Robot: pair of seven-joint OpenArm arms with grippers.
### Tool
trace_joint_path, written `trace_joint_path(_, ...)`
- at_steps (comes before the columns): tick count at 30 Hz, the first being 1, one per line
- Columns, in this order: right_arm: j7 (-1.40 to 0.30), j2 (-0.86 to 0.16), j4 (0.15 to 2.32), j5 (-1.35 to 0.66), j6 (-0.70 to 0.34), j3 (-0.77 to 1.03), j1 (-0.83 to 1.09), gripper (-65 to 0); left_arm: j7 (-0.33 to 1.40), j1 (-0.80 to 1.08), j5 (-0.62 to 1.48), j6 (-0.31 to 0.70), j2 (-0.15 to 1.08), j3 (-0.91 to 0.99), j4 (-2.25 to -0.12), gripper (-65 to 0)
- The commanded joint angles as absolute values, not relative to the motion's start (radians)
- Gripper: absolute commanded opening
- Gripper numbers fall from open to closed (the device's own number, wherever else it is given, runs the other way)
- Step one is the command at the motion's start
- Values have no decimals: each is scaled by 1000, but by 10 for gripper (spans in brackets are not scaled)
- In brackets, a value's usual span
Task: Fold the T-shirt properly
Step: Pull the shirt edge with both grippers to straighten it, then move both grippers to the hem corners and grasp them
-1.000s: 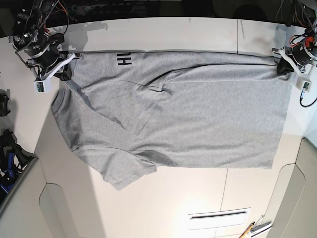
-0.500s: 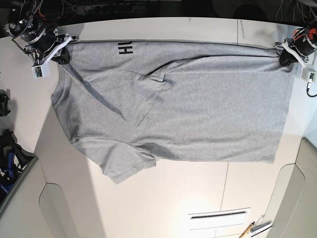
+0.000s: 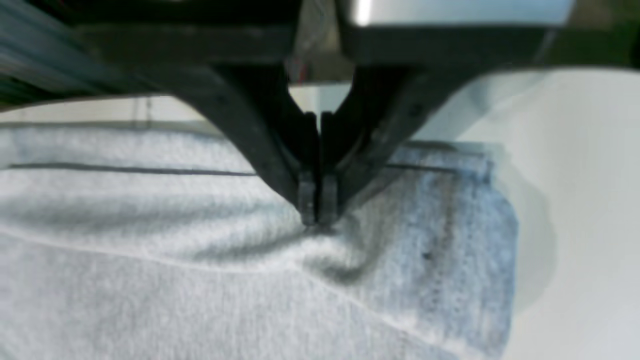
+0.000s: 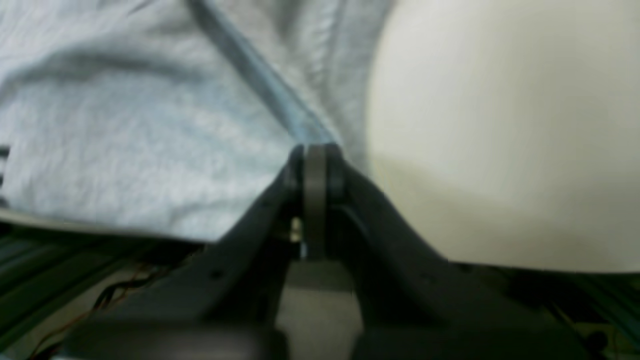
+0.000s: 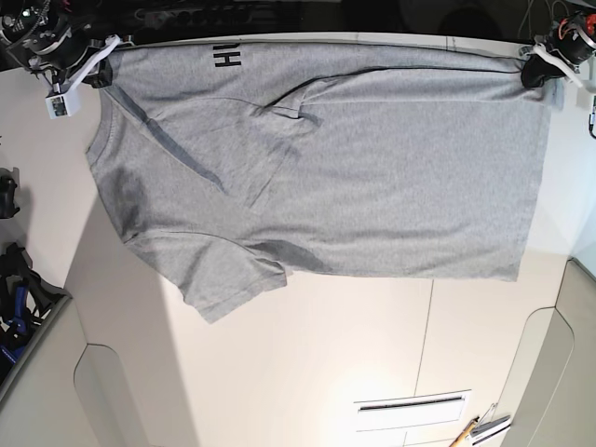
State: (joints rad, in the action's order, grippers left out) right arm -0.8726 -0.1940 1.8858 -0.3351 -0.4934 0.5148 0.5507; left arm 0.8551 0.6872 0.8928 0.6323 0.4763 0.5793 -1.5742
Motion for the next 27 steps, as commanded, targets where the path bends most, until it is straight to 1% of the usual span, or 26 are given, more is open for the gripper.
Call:
trace_joint_path(1, -858, -205, 1906, -340, -494, 529, 554, -650, 922, 704, 880, 641, 482, 584, -1572, -650)
trace_joint_path(5, -830, -205, 1906, -341, -494, 535, 553, -650, 948, 704, 934, 641, 482, 584, -1572, -650)
trace_joint_path(10, -830, -205, 1906, -345, -494, 535, 538, -650, 962, 704, 935, 641, 482, 584, -1572, -650)
trace_joint_path(14, -830, -205, 1911, -405, -494, 536, 518, -650, 957, 701, 955, 642, 482, 602, -1585, -650)
trace_joint_path(15, -832, -205, 1918, -417, -494, 536, 507, -650, 957, 701, 964, 645, 482, 616, -1596, -650)
trace_joint_path(18, -831, -205, 1958, -427, -494, 536, 480, -650, 958, 701, 1016, 695, 482, 672, -1639, -650)
trace_joint_path(23, -830, -205, 2027, -426, -493, 536, 394, -650, 958, 700, 1076, 698, 482, 775, -1730, -650)
trace_joint_path(24, -829, -205, 2033, -426, -494, 536, 371, -650, 958, 700, 1085, 698, 483, 791, -1744, -636)
trace_joint_path(25, -826, -205, 2033, -426, -494, 535, 345, -621, 958, 698, 1094, 698, 483, 802, -1756, -563)
trace_joint_path(27, -804, -205, 2032, -406, -494, 535, 292, -463, 957, 694, 1111, 698, 483, 815, -1763, -428)
